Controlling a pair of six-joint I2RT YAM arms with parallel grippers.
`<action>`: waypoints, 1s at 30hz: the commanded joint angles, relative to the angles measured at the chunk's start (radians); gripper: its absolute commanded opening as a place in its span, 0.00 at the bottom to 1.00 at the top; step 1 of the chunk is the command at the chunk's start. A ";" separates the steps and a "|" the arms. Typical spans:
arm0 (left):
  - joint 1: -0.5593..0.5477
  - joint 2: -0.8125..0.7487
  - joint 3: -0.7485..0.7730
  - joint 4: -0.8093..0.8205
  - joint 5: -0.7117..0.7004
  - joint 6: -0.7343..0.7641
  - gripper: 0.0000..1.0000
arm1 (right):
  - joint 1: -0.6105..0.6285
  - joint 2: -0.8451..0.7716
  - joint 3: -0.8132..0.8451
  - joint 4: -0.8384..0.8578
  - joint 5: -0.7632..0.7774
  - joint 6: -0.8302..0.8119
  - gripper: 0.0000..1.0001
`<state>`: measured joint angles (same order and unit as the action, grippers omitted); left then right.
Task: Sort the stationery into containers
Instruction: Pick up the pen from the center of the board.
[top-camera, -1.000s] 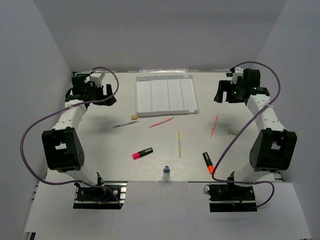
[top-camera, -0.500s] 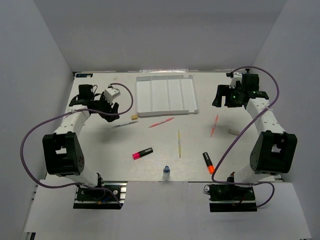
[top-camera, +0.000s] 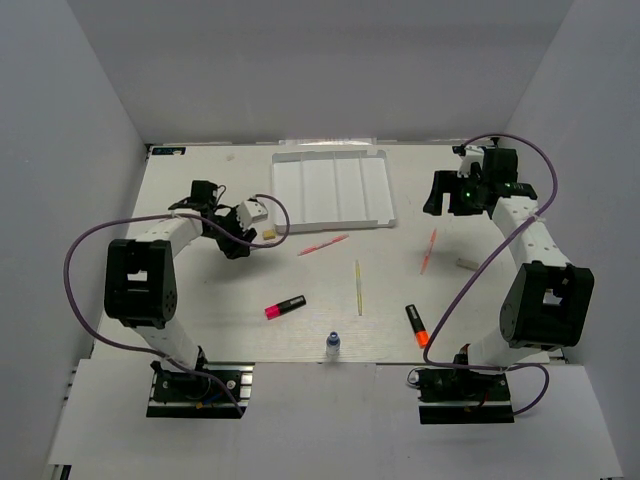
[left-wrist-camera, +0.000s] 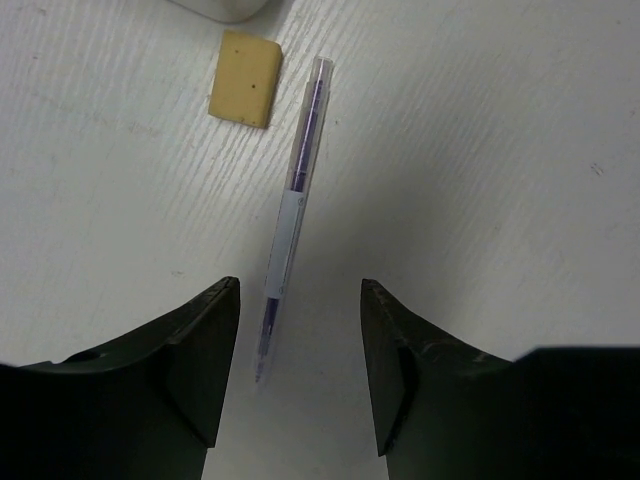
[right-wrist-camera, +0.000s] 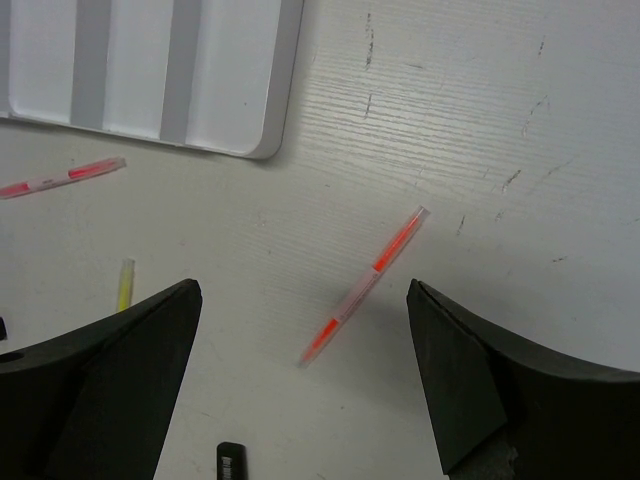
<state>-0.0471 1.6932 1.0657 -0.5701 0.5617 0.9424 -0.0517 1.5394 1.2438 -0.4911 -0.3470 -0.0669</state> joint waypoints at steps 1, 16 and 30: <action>-0.034 0.011 0.008 0.033 -0.037 0.033 0.61 | 0.003 -0.018 -0.020 0.034 -0.020 -0.016 0.89; -0.074 0.115 0.027 -0.045 -0.155 0.136 0.24 | 0.003 -0.019 -0.017 0.032 -0.030 -0.017 0.89; -0.102 -0.253 0.166 -0.244 0.110 -0.071 0.00 | 0.006 -0.039 -0.049 0.075 0.005 0.045 0.81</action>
<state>-0.1383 1.5536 1.1332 -0.8394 0.5270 1.0546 -0.0509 1.5352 1.2095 -0.4545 -0.3630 -0.0532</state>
